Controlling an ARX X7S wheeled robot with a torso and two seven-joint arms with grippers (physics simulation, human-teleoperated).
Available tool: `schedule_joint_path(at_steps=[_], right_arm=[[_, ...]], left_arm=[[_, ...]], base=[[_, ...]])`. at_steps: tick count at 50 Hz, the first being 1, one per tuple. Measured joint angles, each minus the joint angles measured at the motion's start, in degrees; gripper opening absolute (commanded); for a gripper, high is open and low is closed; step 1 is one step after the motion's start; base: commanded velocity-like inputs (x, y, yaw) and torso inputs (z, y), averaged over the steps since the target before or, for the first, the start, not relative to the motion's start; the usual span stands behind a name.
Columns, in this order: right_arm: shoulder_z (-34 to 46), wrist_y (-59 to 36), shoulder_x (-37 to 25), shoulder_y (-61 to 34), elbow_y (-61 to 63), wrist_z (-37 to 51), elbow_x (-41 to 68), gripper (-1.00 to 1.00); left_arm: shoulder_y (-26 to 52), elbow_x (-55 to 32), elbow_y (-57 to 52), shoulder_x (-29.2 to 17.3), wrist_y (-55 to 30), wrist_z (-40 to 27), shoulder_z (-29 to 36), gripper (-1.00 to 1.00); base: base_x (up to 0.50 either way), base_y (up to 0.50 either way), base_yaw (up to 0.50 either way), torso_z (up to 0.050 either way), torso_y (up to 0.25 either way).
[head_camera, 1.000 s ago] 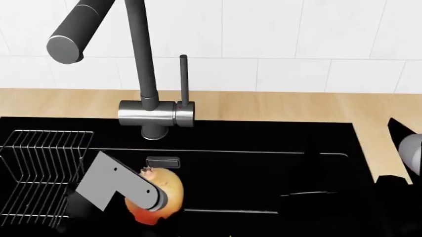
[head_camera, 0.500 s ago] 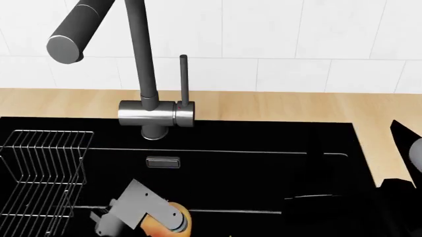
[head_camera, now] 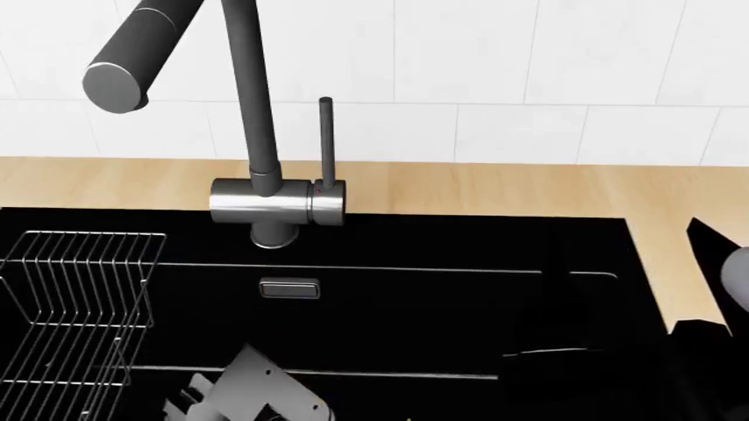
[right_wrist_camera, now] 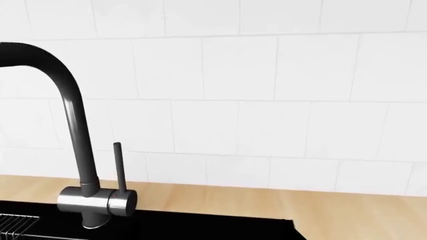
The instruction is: There is a mixed pile of frozen fruits and vegetables on the counter. Locate all the frozen vegetables and place the items in a bowl on the counter. Take all the frozen fruits and defrost them in a running sink.
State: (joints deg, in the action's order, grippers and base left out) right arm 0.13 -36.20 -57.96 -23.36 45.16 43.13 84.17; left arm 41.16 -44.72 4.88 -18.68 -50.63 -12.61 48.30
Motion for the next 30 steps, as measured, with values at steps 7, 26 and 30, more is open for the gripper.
schedule_joint_path(at_steps=[7,26,30], right_arm=[[0.50,-0.19,0.32,-0.18,-0.30,-0.27,-0.35,1.00],[2.77,-1.33,1.55,-2.16,-0.02,-0.06,-0.86,1.00],[3.11,-1.51,1.72,-2.46,0.16,0.07,-0.96,1.00]], left_arm=[[1.30,-2.13,-3.30,-0.59,-1.46,-1.78,-1.97,1.00],[4.76,-13.55,-20.10,-4.35,-8.42,-11.03,-11.82,1.00],[5.09,-16.07,-23.19,-5.44,-9.35,-12.90,-14.14,1.00]], base=[[0.00,0.00,0.00,0.000,0.000],[0.00,0.00,0.00,0.000,0.000],[0.00,0.00,0.00,0.000,0.000]])
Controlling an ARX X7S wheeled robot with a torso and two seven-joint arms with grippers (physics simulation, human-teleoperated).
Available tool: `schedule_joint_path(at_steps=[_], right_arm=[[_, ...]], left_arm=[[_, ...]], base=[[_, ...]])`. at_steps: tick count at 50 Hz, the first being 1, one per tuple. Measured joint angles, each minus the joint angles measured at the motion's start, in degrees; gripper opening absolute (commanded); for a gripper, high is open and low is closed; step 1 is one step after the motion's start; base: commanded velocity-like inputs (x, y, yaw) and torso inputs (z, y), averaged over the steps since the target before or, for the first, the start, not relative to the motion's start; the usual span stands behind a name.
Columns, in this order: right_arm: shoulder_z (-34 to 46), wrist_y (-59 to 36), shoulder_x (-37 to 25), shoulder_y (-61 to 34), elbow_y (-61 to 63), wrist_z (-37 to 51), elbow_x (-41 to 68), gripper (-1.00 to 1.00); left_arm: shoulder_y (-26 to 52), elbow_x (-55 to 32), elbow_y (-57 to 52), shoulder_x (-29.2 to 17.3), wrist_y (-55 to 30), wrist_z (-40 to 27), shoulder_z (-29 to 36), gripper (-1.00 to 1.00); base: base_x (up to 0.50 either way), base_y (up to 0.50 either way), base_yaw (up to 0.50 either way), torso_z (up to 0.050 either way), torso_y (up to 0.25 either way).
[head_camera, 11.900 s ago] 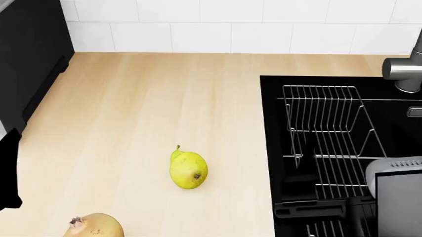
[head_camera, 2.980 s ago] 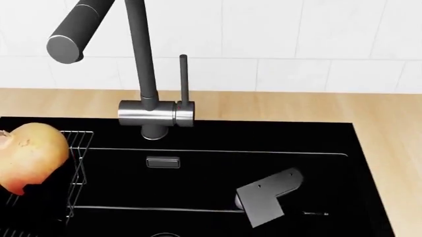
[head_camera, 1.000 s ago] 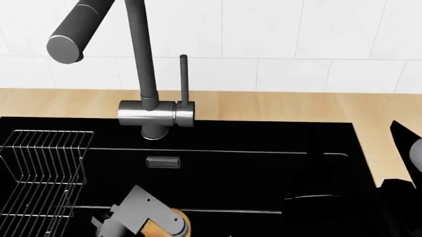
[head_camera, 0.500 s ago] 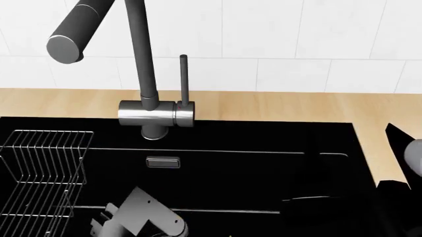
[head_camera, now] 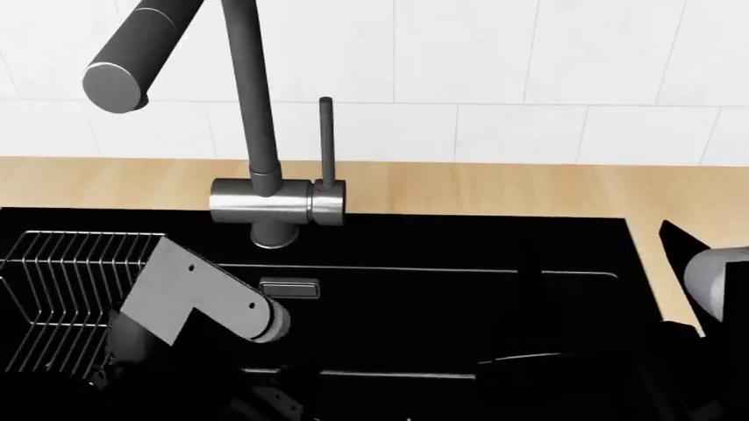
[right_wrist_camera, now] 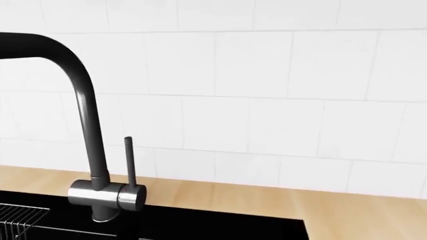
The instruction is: There is a mixed pile of frozen fruits and vegetables on the counter. Locate all the frozen vegetables and place the items in a bowl on the counter. Take all the frozen fruits and defrost them in a running sink.
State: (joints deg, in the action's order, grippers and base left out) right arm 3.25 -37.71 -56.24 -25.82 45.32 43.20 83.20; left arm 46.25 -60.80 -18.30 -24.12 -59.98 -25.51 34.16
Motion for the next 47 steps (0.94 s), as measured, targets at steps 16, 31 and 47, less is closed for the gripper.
schedule_joint_path(at_steps=[16,31,47], right_arm=[[0.64,-0.36,0.28,-0.60,0.71,0.52,-0.70,1.00],[1.38,-1.11,0.15,-1.14,1.44,1.60,-0.89,1.00],[1.74,-1.82,-0.59,-0.94,2.05,2.33,-1.42,1.00]], left_arm=[[-0.23,-8.46,-8.55,-4.78,-1.57,-5.63,-8.03,1.00],[-3.91,-14.64,-14.84,-9.57,0.68,-9.58,-15.41,1.00],[-7.66,-18.15,-19.49,-14.34,3.96,-14.16,-22.54,1.00]], base=[[0.00,0.00,0.00,0.000,0.000],[0.00,0.00,0.00,0.000,0.000],[0.00,0.00,0.00,0.000,0.000]])
